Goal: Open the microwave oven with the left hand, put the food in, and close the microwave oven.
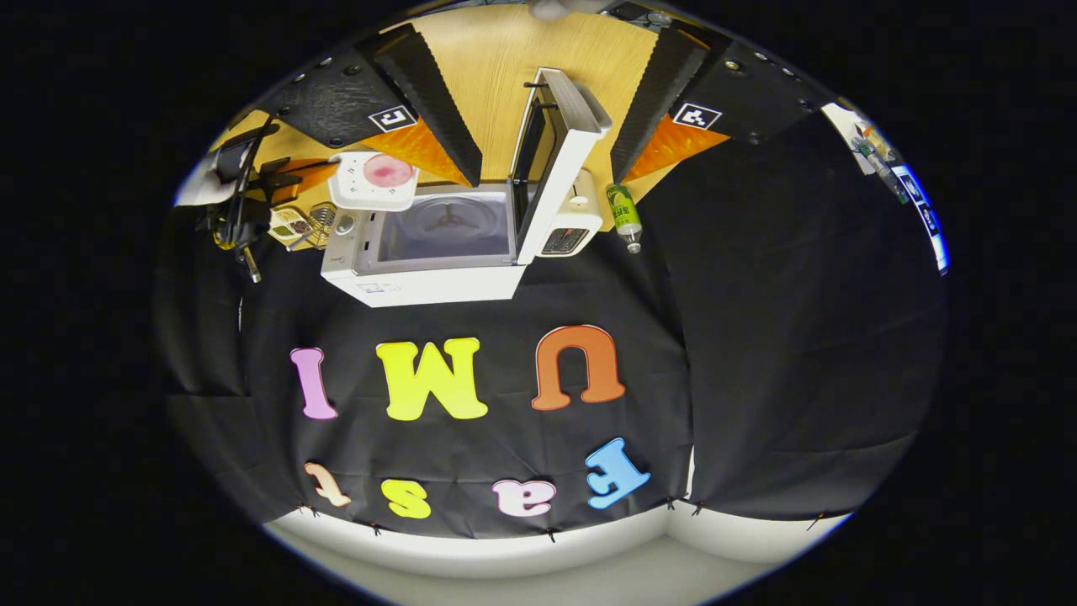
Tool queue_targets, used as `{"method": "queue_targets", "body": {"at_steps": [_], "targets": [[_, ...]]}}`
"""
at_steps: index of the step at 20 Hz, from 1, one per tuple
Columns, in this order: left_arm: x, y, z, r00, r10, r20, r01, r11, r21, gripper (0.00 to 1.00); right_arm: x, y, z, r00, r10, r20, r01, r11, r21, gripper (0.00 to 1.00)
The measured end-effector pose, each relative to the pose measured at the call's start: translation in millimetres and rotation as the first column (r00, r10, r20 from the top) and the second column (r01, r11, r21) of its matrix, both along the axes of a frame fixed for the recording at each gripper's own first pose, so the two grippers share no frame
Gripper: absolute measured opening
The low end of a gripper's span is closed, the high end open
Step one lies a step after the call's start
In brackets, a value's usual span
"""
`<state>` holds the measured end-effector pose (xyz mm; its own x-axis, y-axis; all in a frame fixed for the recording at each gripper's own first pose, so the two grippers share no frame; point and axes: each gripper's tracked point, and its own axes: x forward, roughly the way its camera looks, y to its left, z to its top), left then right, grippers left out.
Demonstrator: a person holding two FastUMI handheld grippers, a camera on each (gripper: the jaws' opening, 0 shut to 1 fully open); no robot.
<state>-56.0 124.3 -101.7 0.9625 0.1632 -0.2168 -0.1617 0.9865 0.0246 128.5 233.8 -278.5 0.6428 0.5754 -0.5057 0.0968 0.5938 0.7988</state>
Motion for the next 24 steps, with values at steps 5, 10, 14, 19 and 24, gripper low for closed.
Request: {"method": "queue_targets", "body": {"at_steps": [5, 10, 14, 19, 24], "targets": [[7.5, 4.1, 1.1, 1.0, -0.016, -0.003, 0.016, 1.0, 0.006, 0.94, 48.3, 68.7, 21.7, 0.989, -0.126, 0.083, 0.119, 0.989, 0.09, 0.04], [10.6, 4.1, -9.2, 0.999, -0.036, -0.02, 0.036, 0.999, -0.011, 0.94, 98.7, 115.0, 16.4, 0.945, -0.322, 0.059, 0.306, 0.932, 0.192, 0.04], [23.5, 9.4, -18.6, 0.999, -0.041, -0.021, 0.041, 0.999, 0.007, 0.94, 143.2, 127.8, -3.9, 0.889, -0.456, 0.031, 0.444, 0.878, 0.181, 0.04], [34.1, 12.8, -36.7, 0.997, -0.057, -0.044, 0.057, 0.998, 0.012, 0.95, 193.4, 129.9, -14.0, 0.829, -0.559, 0.014, 0.547, 0.815, 0.192, 0.04], [33.8, 21.4, -46.2, 0.998, -0.035, -0.061, 0.035, 0.999, 0.001, 0.94, 216.8, 135.4, -36.3, 0.799, -0.601, -0.003, 0.595, 0.79, 0.146, 0.04]]}}
